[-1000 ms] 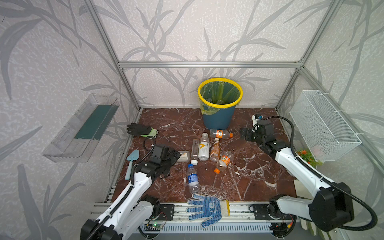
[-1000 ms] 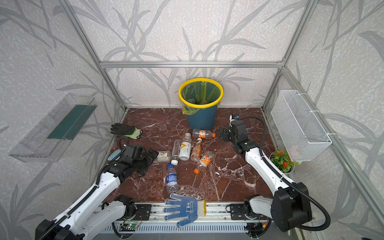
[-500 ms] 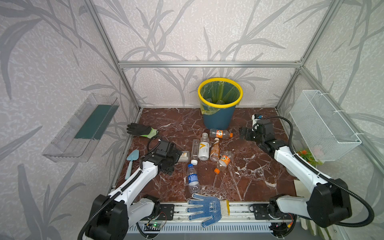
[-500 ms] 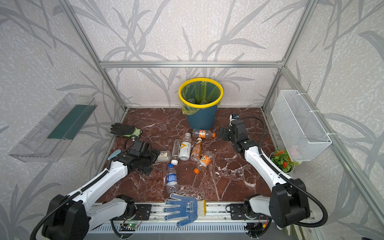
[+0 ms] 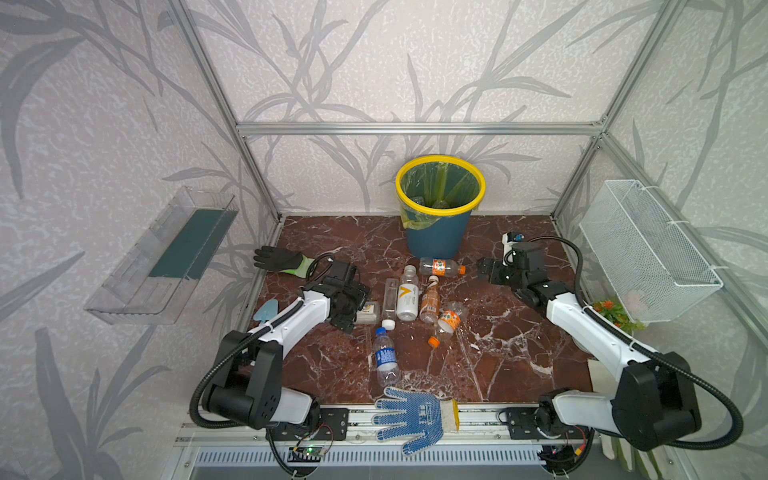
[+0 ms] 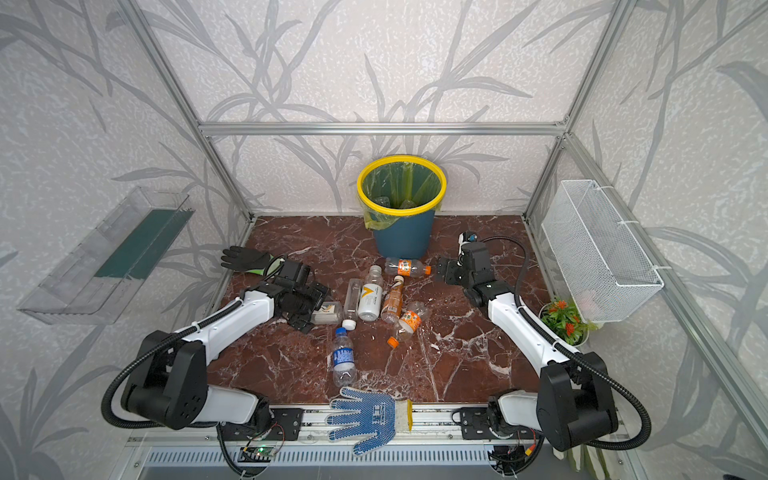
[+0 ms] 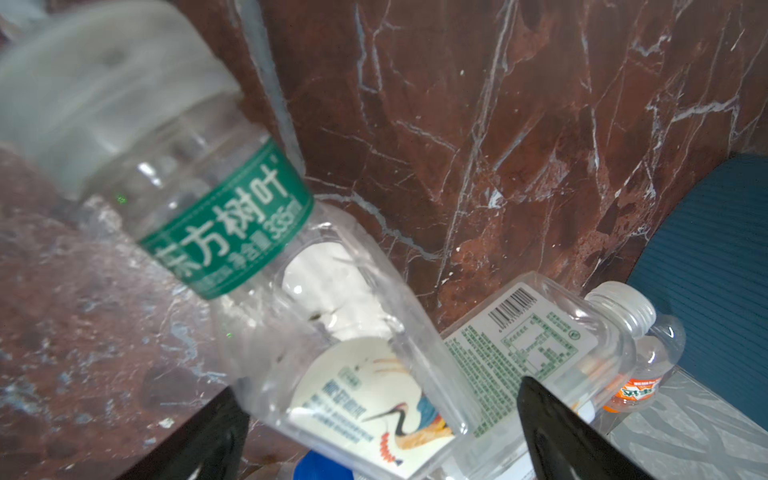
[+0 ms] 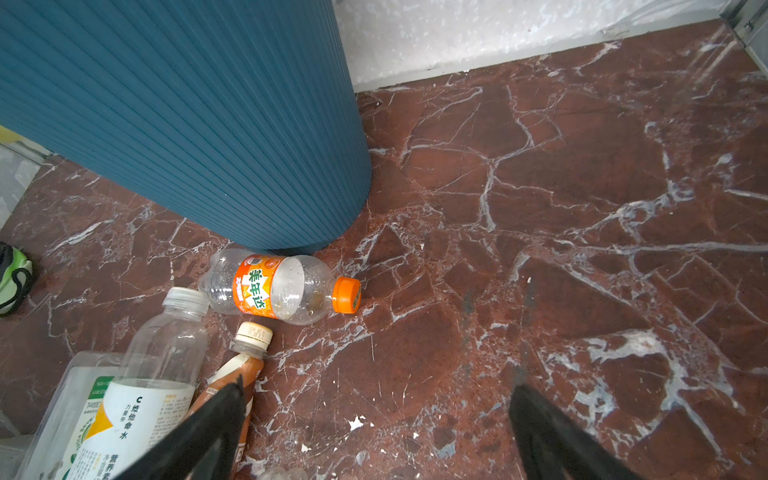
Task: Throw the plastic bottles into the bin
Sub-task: 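Lower the left gripper onto the green-label bottle while the right arm withdraws, then close the left gripper around the neck of the green-label bottle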
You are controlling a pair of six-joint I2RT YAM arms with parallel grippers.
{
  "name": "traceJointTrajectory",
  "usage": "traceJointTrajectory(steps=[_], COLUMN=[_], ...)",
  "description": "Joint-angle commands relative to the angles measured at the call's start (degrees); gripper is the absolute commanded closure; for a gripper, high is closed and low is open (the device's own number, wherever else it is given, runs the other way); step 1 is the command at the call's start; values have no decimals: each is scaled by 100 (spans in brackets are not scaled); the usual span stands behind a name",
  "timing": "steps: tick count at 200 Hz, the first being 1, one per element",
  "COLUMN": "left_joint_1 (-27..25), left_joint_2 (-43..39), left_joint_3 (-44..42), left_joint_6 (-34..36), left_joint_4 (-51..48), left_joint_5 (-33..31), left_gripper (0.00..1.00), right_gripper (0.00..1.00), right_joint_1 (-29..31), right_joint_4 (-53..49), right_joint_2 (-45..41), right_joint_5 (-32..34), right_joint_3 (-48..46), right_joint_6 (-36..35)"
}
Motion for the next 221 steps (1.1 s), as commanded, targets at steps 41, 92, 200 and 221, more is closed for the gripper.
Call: traceJointTrajectory(steps=[41, 92, 200, 221], left_joint_1=[103, 102, 213, 252], left_joint_2=[662, 801, 486, 484], left_joint_3=[308, 501, 90, 148], left_joint_6=[340, 896, 1800, 2024], left_joint_4=[31, -108, 193, 68], left_joint_5=[271, 157, -241, -331], left_gripper=[3, 17, 47, 43], right_gripper=[0, 1, 2, 2], right_joint_1=[-110, -170, -180, -180], right_joint_4=[111, 33, -117, -173], right_joint_2=[-95, -9, -187, -252], right_joint_5=[-140, -244, -242, -226], right_joint_3=[-138, 28, -2, 12], right_joint_6=[110, 74, 186, 168])
